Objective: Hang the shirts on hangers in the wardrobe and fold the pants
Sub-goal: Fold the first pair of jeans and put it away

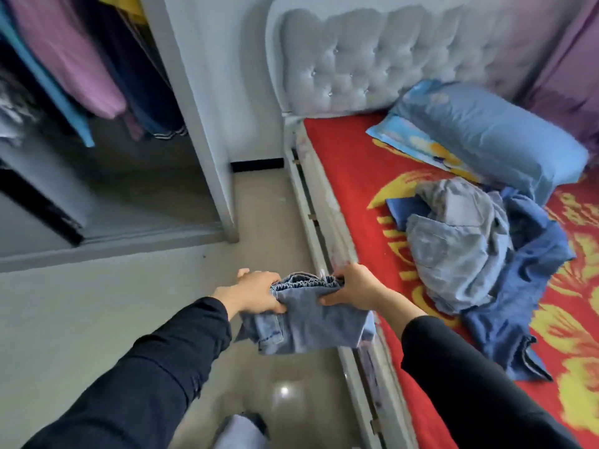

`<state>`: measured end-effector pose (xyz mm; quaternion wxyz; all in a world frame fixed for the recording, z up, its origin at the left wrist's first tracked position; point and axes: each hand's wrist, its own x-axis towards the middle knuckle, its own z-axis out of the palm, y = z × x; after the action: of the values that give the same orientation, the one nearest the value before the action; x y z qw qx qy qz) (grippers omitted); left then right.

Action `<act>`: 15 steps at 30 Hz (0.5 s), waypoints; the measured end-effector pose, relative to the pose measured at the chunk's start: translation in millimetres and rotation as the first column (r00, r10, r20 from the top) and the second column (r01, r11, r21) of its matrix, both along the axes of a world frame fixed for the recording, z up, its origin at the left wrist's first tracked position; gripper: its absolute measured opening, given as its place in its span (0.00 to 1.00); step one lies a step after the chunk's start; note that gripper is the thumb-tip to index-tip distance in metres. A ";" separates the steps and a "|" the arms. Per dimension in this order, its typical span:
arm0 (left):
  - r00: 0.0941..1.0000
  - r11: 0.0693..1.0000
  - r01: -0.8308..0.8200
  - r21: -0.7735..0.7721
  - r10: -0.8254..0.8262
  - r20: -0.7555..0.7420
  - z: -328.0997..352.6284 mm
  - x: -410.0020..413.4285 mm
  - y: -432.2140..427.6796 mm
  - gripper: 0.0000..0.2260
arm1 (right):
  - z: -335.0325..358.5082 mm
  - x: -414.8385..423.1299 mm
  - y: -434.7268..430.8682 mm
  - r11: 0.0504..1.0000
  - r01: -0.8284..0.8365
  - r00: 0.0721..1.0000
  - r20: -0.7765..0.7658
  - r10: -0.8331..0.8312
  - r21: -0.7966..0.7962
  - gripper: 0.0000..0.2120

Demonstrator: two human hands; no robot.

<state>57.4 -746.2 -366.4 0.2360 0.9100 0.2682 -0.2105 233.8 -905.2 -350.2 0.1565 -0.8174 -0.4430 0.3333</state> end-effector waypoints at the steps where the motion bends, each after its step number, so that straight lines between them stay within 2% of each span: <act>1: 0.999 0.999 -0.041 0.015 0.041 0.008 2.0 -18.3 31.9 0.29 | 2.4 -12.4 39.8 0.999 -0.034 0.999 -0.006 0.035 0.003 0.21; 7: 0.978 0.965 -0.208 0.161 0.203 0.047 15.0 -115.6 196.4 0.26 | 16.3 -91.5 236.3 0.973 -0.230 0.972 0.045 0.229 0.028 0.20; 11: 0.949 0.928 -0.314 0.202 0.306 0.073 20.9 -159.6 284.5 0.31 | 25.8 -128.0 337.2 0.945 -0.324 0.945 0.076 0.319 0.050 0.15; 15: 0.928 0.902 -0.372 0.221 0.359 0.098 21.0 -186.6 363.1 0.32 | 28.9 -147.0 431.2 0.910 -0.412 0.905 0.132 0.404 0.043 0.19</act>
<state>-129.2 -383.1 -345.4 0.1691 0.8705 0.4503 -0.1042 86.8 -474.1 -321.3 0.0850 -0.7192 -0.6241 0.2931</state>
